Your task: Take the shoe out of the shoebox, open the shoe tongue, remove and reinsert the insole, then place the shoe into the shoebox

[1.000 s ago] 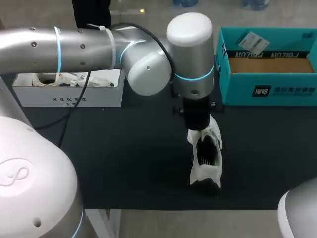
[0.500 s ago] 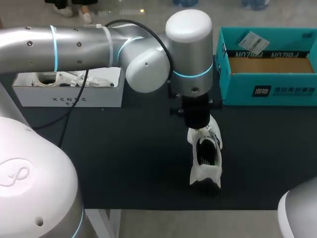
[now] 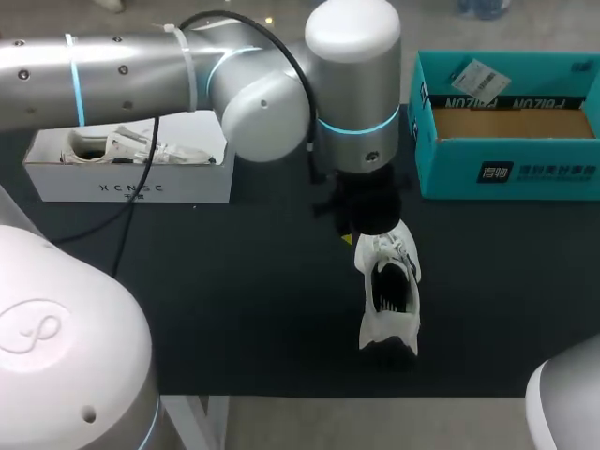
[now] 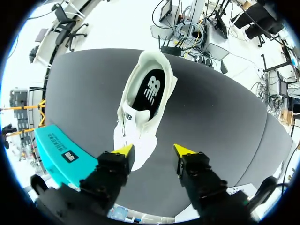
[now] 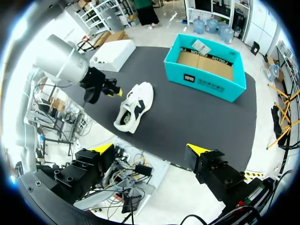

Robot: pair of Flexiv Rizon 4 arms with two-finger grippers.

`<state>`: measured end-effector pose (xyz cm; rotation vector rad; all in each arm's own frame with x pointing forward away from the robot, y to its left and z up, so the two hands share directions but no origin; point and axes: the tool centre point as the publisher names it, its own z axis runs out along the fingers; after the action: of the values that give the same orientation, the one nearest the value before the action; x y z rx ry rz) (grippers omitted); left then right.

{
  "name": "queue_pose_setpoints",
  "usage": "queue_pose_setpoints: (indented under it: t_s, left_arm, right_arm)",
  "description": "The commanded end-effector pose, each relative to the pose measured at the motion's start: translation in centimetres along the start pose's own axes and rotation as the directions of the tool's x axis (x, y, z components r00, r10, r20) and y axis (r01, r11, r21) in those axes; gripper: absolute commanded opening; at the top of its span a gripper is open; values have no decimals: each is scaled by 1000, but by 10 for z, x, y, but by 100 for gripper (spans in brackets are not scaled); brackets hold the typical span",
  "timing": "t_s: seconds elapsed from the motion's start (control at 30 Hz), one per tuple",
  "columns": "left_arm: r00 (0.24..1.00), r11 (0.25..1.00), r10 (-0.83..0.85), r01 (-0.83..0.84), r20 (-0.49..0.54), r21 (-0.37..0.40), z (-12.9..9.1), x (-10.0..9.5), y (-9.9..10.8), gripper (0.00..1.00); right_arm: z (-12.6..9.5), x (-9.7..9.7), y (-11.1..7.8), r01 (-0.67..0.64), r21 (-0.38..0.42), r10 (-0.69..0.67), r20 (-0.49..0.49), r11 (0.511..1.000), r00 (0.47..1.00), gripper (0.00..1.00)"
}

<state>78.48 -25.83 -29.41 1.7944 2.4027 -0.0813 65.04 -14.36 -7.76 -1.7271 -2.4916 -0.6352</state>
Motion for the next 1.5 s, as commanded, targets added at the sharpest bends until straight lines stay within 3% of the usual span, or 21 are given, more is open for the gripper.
queue_pose_setpoints:
  t_s: [0.03,0.27,0.33,0.4,0.53,0.63,0.7,0.73,0.8,0.87,0.9,1.07,1.27,1.5]
  left_arm:
    - [1000,1000,3,-3,6,2,0,2,0,100]
    - [1000,1000,3,-3,6,2,0,2,0,100]
    - [989,990,-121,115,-85,-76,-5,2,-7,100]
    - [969,975,-218,212,-117,-60,-8,5,-13,100]
    - [828,850,-526,505,-192,-151,-11,17,-26,100]
    - [744,761,-645,607,-176,-229,-15,30,-43,100]
    - [741,757,-651,623,-162,-194,-18,39,-52,100]
    - [682,702,-711,674,-169,-232,-18,43,-56,100]
    - [695,713,-701,681,-160,-165,-18,50,-64,100]
    - [642,661,-751,732,-156,-168,-16,57,-70,100]
    - [647,667,-744,733,-164,-133,-16,60,-72,100]
    - [590,617,-782,779,-203,-114,-11,69,-82,100]
    - [544,578,-810,804,-219,-142,-1,64,-104,100]
    - [571,590,-804,800,-168,-106,12,50,-111,100]
  right_arm:
    - [-1,0,3,-2,8,2,-1,1000,1000,100]
    - [-1,0,3,-2,8,2,-1,1000,1000,100]
    - [-1,0,3,-2,8,2,-1,1000,1000,100]
    - [-1,0,3,-2,8,2,-1,1000,1000,100]
    - [-1,0,3,-2,8,2,-1,1000,1000,100]
    - [-1,0,3,-2,8,2,-1,1000,1000,100]
    - [-1,0,3,-2,8,2,-1,1000,1000,100]
    - [-1,0,3,-2,8,2,-1,1000,1000,100]
    - [-1,0,3,-2,8,2,-1,1000,1000,100]
    - [-1,0,3,-2,8,2,-1,1000,1000,100]
    - [-1,0,3,-2,8,2,-1,1000,1000,100]
    - [-1,0,3,-2,8,2,-1,1000,1000,100]
    - [-1,0,3,-2,8,2,-1,1000,1000,100]
    - [-1,0,3,-2,8,2,-1,1000,1000,100]
